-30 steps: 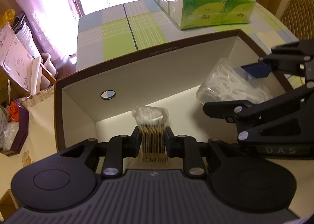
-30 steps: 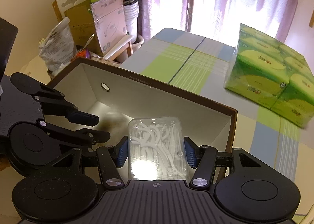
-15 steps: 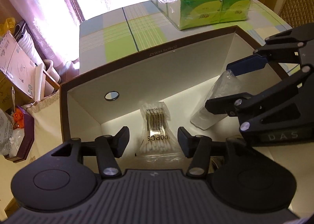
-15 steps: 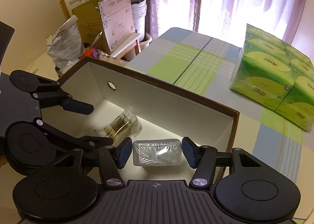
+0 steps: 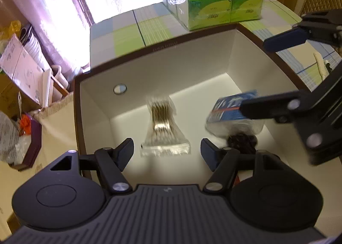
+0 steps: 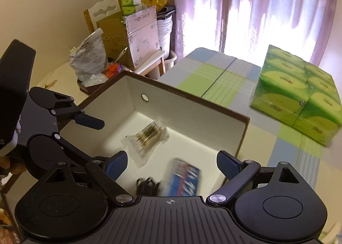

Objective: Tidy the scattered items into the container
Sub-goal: 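Open the left tool to drop the swab pack while the right tool releases the floss box, then withdraw both tools from the box toward the toothbrush and toothpaste tube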

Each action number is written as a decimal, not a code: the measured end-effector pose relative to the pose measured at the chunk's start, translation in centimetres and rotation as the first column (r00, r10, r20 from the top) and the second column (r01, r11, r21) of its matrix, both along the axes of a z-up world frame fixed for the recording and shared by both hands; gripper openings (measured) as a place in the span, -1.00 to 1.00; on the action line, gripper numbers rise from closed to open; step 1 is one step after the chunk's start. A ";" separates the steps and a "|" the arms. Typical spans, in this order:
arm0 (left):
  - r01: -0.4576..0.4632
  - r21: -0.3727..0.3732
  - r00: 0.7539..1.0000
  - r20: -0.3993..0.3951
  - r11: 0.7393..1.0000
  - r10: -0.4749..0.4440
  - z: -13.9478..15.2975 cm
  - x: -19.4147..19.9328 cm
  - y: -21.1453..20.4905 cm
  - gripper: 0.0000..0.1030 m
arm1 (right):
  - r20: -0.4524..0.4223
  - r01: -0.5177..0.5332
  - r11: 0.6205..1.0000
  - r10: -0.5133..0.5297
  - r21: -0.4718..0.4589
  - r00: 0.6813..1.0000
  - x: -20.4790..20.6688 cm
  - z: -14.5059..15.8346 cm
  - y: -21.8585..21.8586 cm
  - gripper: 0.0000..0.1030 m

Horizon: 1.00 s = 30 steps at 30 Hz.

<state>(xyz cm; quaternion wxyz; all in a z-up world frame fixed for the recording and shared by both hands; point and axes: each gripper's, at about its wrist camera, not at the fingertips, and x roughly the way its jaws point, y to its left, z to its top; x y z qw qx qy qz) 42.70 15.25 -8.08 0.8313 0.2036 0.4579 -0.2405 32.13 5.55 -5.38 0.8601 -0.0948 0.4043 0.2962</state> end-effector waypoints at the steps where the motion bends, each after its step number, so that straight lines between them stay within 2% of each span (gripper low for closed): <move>1: -0.004 -0.002 1.000 0.000 1.000 0.004 0.1 -0.4 0.1 0.30 | -0.003 0.002 1.000 -0.002 0.001 1.000 -0.4 0.1 -0.2 0.85; 11: -0.061 -0.038 0.998 -0.010 0.997 0.061 1.7 -4.5 0.4 0.48 | -0.032 0.035 0.999 -0.035 -0.018 0.999 -4.2 0.5 -2.0 0.85; 13: -0.074 -0.045 0.997 -0.013 0.996 0.074 2.0 -5.2 0.5 0.58 | -0.034 0.042 0.999 -0.042 -0.021 0.999 -4.8 0.6 -2.2 0.85; 18: -0.115 -0.053 0.993 -0.009 0.992 0.115 3.0 -7.0 0.9 0.69 | -0.038 0.046 0.999 -0.047 -0.027 0.998 -6.3 0.7 -2.5 0.85; 30: -0.185 -0.056 0.982 0.022 0.981 0.186 4.9 -11.1 2.0 0.78 | -0.025 0.029 0.999 -0.029 -0.020 0.999 -9.2 1.5 -2.9 0.85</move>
